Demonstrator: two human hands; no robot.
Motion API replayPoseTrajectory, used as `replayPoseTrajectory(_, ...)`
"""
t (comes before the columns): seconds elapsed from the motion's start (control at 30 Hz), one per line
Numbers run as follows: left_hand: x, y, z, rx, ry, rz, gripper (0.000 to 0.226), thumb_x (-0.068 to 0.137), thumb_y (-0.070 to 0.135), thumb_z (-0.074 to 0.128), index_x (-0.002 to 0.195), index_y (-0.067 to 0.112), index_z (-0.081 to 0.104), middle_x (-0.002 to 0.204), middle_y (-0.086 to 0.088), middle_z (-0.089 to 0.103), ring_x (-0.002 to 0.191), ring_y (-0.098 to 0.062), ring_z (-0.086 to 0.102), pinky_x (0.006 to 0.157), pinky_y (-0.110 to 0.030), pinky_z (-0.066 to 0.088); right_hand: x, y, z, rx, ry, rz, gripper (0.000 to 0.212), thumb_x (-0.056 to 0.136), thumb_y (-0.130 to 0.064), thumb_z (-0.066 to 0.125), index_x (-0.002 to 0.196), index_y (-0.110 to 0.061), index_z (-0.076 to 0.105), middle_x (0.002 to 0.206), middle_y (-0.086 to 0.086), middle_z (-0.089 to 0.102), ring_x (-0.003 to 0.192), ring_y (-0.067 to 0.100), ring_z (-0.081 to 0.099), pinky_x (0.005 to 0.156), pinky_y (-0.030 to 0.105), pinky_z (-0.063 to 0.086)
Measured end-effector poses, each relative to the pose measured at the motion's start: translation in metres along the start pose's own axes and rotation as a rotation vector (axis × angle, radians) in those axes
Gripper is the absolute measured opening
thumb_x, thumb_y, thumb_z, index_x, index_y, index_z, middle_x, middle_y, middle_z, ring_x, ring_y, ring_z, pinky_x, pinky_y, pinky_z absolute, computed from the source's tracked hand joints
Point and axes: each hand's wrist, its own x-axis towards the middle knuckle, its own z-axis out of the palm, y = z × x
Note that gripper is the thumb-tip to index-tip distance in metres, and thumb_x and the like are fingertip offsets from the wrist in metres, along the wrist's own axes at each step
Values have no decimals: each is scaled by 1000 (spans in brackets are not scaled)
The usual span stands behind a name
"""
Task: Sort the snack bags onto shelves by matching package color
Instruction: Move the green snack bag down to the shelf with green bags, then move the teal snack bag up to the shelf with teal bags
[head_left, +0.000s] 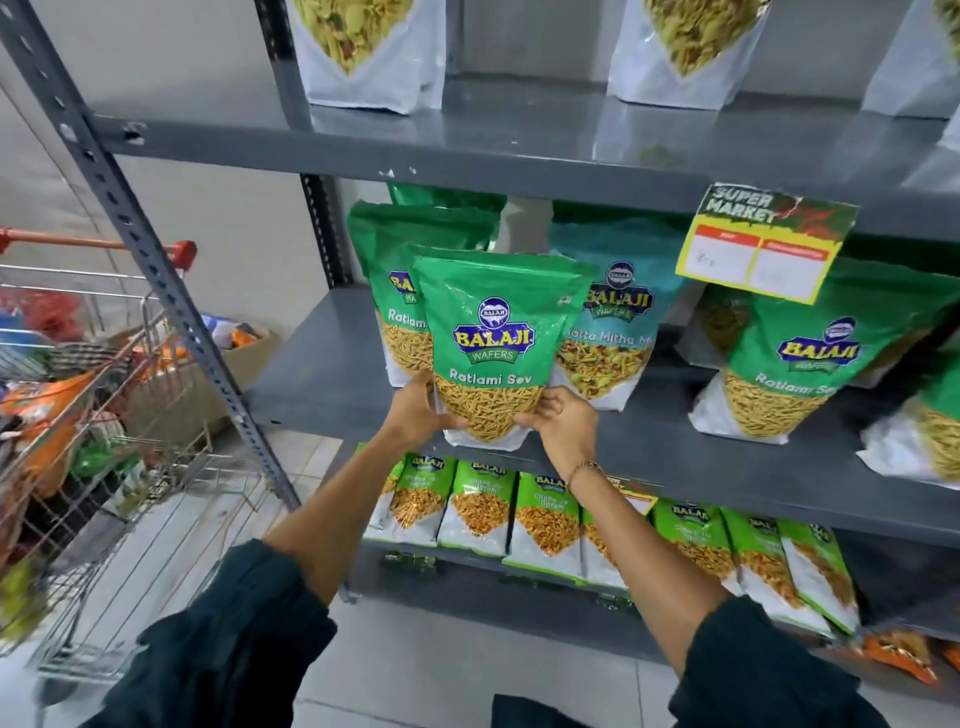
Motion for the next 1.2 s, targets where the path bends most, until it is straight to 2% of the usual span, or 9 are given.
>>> replayPoseTrajectory(0.17, 13, -5, 5, -17, 9, -9, 68, 63, 17, 84, 119, 5, 47, 114, -17, 63, 108, -36, 56, 88, -38, 46, 8, 9, 7, 9, 32, -35, 28, 66, 0, 77, 90, -2, 63, 90, 13, 70, 77, 7, 66, 67, 11, 54)
replayPoseTrajectory(0.37, 1, -14, 17, -103, 116, -35, 79, 65, 24, 84, 132, 13, 43, 133, -8, 56, 122, -26, 51, 101, -41, 44, 7, 17, 3, 40, -46, -45, 44, 70, -8, 77, 109, -4, 57, 108, 11, 67, 98, 17, 64, 87, 28, 53)
replayPoseTrajectory(0.5, -40, -6, 54, -316, 375, -40, 35, 76, 20, 75, 103, 19, 51, 104, -7, 60, 96, -23, 58, 79, -30, 50, 3, 30, -12, -58, -36, -55, 43, 75, -13, 72, 115, -9, 58, 110, 5, 68, 96, 12, 65, 86, 21, 52)
replayPoseTrajectory(0.6, -49, 11, 79, -292, 178, 106, 14, 86, 25, 64, 97, 17, 61, 92, 5, 65, 90, -16, 62, 67, -9, 46, 2, 40, -35, -136, 131, -37, 26, 78, -15, 70, 102, -7, 65, 100, 11, 72, 90, 17, 67, 82, 23, 53)
replayPoseTrajectory(0.7, -37, 34, 102, -287, -85, 274, 27, 89, 19, 59, 115, 12, 59, 115, -2, 65, 111, -16, 60, 89, -10, 46, 4, 43, -64, -117, 301, -31, 21, 80, -17, 68, 98, -7, 64, 99, 15, 71, 87, 15, 65, 82, 27, 51)
replayPoseTrajectory(0.77, -29, 48, 119, -302, -191, 326, 45, 87, 21, 60, 130, 16, 48, 136, -2, 52, 128, -14, 47, 109, -29, 38, 12, 47, -83, -80, 365, -23, 28, 82, -18, 67, 106, -7, 58, 110, 18, 65, 93, 20, 63, 78, 22, 48)
replayPoseTrajectory(0.93, 0, 80, 160, -250, -123, 211, 99, 80, 12, 68, 146, 5, -5, 153, -3, 11, 141, -10, 10, 114, -19, 9, 47, 56, -116, -95, 233, 130, 60, 80, -17, 68, 131, -6, 38, 137, 14, 43, 113, 22, 50, 100, 41, 44)
replayPoseTrajectory(1.1, 20, 90, 171, -219, -67, 64, 59, 93, 14, 51, 129, -16, 17, 151, -26, 18, 142, -35, 20, 114, -35, 18, 75, 55, -121, -244, 26, 167, 93, 78, -28, 70, 144, -6, 8, 153, 15, 25, 139, 27, 28, 110, 38, 28)
replayPoseTrajectory(1.2, 32, 78, 184, -207, 8, 49, 72, 97, 23, 40, 145, -1, -9, 158, -17, -7, 147, -32, 0, 119, -35, 8, 85, 56, -118, -96, 2, 205, 109, 75, -23, 73, 144, -9, -10, 154, 16, 20, 141, 26, 25, 111, 38, 26)
